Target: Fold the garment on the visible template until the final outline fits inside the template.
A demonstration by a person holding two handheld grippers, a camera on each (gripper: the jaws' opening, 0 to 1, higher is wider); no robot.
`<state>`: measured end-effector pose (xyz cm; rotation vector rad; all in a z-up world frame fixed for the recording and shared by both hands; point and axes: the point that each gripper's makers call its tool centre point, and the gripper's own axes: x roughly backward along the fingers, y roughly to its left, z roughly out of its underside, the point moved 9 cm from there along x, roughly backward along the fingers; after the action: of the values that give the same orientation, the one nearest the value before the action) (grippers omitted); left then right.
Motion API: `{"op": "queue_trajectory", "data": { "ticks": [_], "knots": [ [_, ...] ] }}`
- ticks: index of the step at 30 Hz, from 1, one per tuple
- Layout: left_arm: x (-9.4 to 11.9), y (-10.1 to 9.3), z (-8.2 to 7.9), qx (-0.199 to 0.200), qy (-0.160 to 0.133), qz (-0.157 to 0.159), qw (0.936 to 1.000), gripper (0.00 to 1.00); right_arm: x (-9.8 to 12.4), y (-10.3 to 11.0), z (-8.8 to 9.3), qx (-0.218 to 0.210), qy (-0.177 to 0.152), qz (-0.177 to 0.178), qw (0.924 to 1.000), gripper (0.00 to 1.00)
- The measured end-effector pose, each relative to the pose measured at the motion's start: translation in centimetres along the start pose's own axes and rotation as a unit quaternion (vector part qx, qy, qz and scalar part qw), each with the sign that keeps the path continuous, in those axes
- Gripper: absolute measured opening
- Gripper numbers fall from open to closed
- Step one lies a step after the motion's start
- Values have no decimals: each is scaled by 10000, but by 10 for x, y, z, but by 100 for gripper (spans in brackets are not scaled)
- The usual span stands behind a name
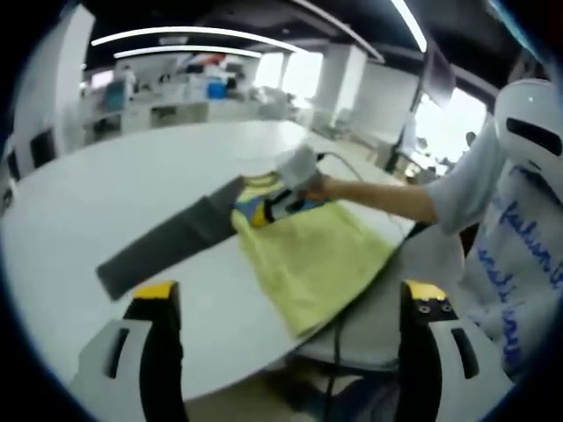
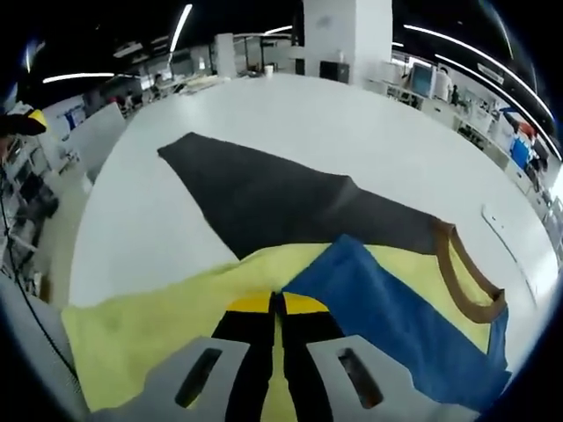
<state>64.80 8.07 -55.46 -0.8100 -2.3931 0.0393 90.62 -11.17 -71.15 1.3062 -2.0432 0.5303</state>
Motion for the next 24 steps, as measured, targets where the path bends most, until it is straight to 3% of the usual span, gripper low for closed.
{"op": "queue_trajectory", "data": {
  "ticks": [4, 13, 24],
  "knots": [
    [-1, -1, 0, -2, 10, 4, 10000, 99, 10, -1, -5, -137, -317, 8, 9994, 5],
    [-5, -3, -2, -45, 3, 75, 10000, 99, 50, -19, -11, -68, -557, 331, 9979, 10],
    [-4, -4, -6, -129, 36, 85, 9999, 99, 99, -46, 11, -329, -669, 796, 9940, 18]
  ]
}}
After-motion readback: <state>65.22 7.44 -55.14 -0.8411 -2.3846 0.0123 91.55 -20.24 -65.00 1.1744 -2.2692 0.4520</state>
